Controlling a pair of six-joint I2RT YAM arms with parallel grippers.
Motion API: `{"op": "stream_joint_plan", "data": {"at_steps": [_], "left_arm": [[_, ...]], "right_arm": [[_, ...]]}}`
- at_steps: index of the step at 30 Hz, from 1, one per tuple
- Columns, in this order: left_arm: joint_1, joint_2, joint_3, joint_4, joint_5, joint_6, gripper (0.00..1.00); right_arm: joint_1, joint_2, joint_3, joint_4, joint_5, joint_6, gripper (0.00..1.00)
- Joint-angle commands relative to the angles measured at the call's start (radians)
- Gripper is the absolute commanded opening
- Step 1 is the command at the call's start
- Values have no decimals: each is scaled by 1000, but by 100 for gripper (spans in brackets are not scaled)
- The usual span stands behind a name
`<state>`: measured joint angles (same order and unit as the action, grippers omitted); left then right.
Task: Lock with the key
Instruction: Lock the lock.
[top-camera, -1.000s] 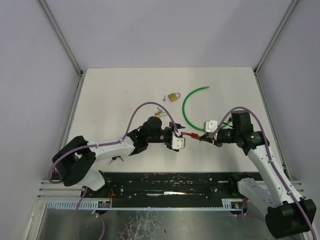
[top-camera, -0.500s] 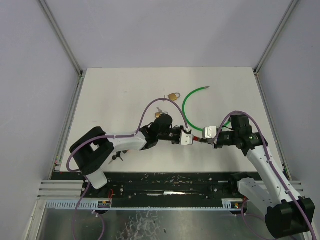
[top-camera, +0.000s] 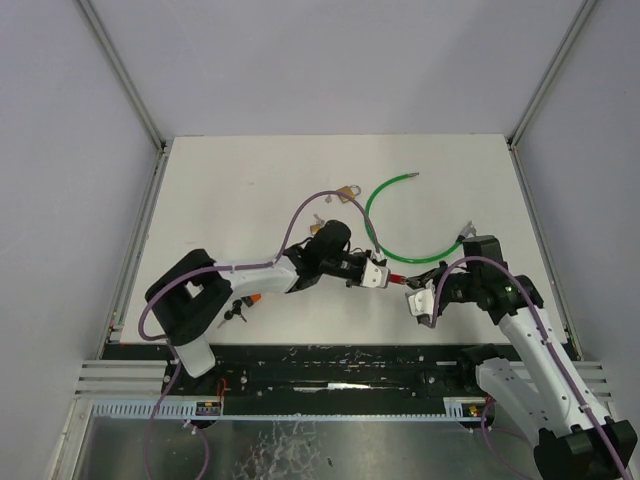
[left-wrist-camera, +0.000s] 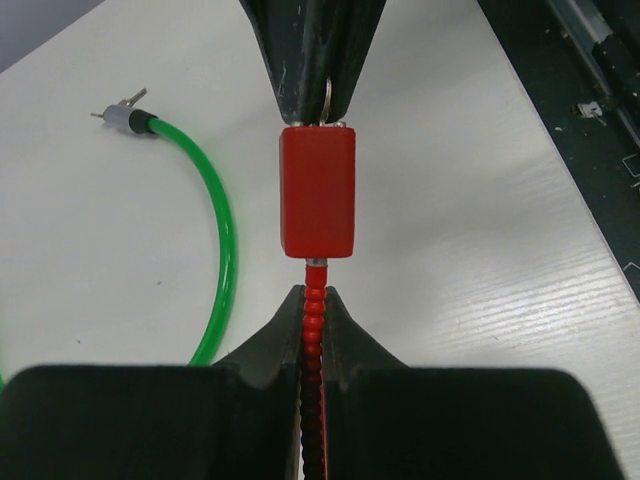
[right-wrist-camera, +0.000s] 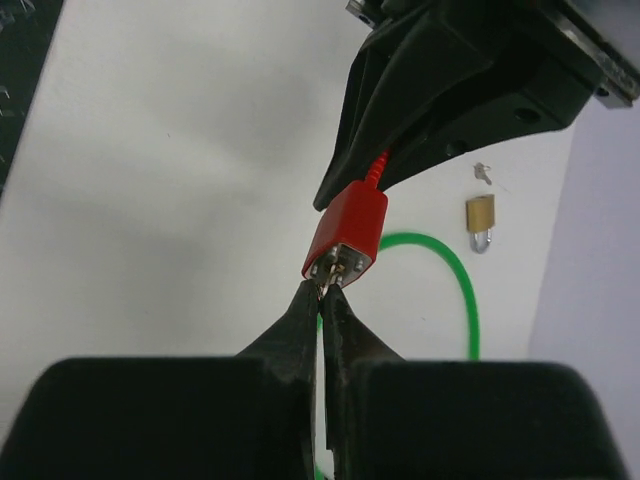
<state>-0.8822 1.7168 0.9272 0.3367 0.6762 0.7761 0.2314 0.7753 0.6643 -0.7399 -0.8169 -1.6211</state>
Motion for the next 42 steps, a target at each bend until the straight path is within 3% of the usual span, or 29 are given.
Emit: {"op": "stream_joint_plan", "data": {"at_steps": [1,8,15,18,21,24,29,31,39,42], "left_arm": [[23,51,89,-141,110,23,0],[31,87,146,-217,143,17,0],[72,168,272,-364,267,-8,0],[96,226,359,-495,383,15,0],[101,238,380,-531,388,30,0],[88,193,316,-431,301,-3,0],[-33,37,10,59,-173,9,0],[-48,21,-20,107,-249,22,0],[-58,-14,-94,240,-369,37,0],[-21,-24,-79,182,-197,13,0]], "right_arm": [[7,12,91,-95,162,-199,0],[20,21,88,-75,187,-145,0],[28,46,143,-124,301,-129,0],[28,36,145,-128,303,-125,0],[28,39,169,-126,262,-13,0],[26,102,213,-163,176,135,0],[-14,210,254,-227,-32,282,0],[-14,237,268,-247,-69,287,0],[-12,302,329,-342,-83,251,0],[19,253,306,-332,23,169,0]]}}
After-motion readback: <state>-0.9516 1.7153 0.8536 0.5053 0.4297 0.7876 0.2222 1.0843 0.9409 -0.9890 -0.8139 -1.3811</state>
